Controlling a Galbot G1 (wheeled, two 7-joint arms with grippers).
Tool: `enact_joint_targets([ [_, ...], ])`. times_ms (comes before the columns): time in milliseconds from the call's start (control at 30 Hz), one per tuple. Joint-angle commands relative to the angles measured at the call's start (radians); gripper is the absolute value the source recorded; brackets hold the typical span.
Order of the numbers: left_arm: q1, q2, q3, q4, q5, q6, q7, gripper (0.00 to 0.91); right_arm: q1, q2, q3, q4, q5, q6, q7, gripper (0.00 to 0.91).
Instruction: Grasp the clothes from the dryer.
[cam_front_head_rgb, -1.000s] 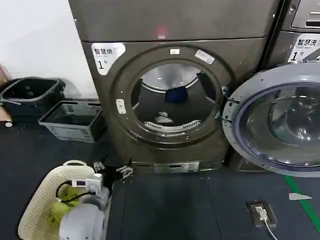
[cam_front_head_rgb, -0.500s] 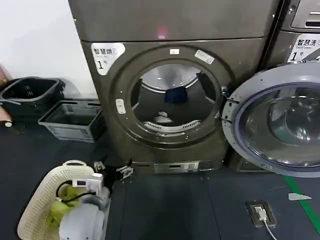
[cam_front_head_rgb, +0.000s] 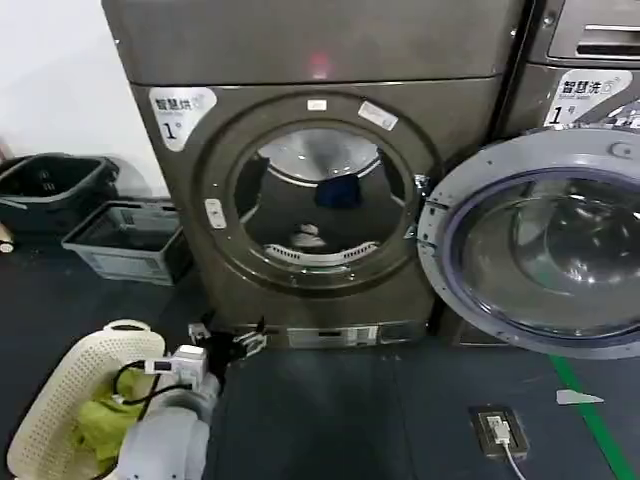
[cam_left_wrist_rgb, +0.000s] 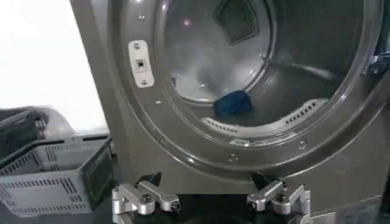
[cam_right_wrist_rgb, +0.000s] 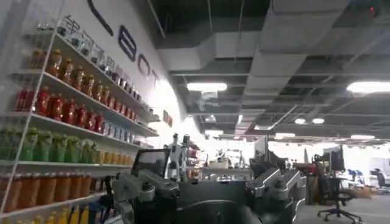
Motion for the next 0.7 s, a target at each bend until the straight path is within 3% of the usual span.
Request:
enact_joint_targets([
  [33,-0.001,0.001,0.001,0.0,-0.002,0.049,0.001,0.907,-0.001,-0.001,0.0,-0.002,-0.001,0.002,0.004,0.907],
  [700,-0.007,-0.004,0.009,0.012,-0.012,0.049,-0.006,0.907,-0.005,0.005,0.007,-0.006,-0.002,0.004,0.015,0.907],
])
